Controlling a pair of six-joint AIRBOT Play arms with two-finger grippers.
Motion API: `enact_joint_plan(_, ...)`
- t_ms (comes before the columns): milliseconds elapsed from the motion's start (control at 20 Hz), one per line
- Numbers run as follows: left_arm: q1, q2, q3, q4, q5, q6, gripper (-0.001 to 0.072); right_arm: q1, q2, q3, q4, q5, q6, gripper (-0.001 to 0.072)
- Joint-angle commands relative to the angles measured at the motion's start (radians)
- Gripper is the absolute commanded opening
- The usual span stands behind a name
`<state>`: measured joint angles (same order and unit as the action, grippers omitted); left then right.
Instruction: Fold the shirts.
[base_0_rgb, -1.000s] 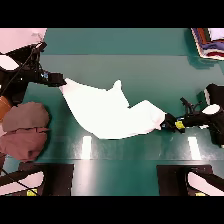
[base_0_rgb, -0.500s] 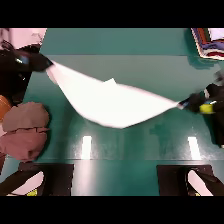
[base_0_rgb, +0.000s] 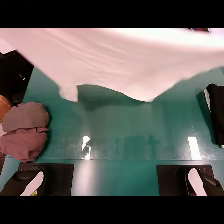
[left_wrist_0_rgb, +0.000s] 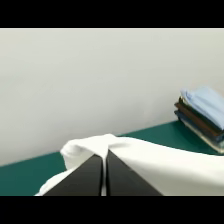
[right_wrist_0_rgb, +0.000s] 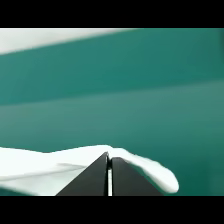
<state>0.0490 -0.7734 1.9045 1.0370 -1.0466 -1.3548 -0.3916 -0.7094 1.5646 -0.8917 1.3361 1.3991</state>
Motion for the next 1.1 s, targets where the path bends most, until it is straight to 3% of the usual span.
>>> enact_joint_plan(0, 0.001, 0.031, 0.175, 0.001, -0.002, -0.037, 0.0025, -0.061, 0.004, 0.190, -0.014, 0.006, -0.013, 0.0012)
enact_joint_plan(150, 0.001, 0.027, 0.188, 0.031, -0.023, -0.045, 0.0025, -0.064, -0.060, 0.341, -0.058, 0.073, -0.013, 0.0012)
enact_joint_plan(350, 0.001, 0.001, -0.047, 0.087, -0.082, -0.087, 0.0025, -0.064, -0.222, 0.475, -0.046, 0.165, 0.019, 0.0011)
enact_joint_plan(550, 0.000, -0.131, -0.370, 0.066, -0.162, -0.084, 0.0026, -0.009, -0.403, 0.369, -0.073, 0.242, 0.041, 0.0011)
enact_joint_plan(750, 0.000, -0.330, -0.597, 0.066, -0.022, -0.077, 0.0026, 0.238, -0.594, 0.153, -0.342, 0.203, 0.041, 0.0011)
enact_joint_plan(900, 0.000, -0.521, -0.609, 0.056, 0.107, -0.064, 0.0026, 0.357, -0.760, 0.100, -0.367, 0.051, 0.040, 0.0011)
enact_joint_plan(1050, 0.001, -0.651, -0.582, 0.006, 0.229, 0.003, 0.0027, 0.417, -0.927, 0.201, -0.365, -0.032, 0.040, 0.0012)
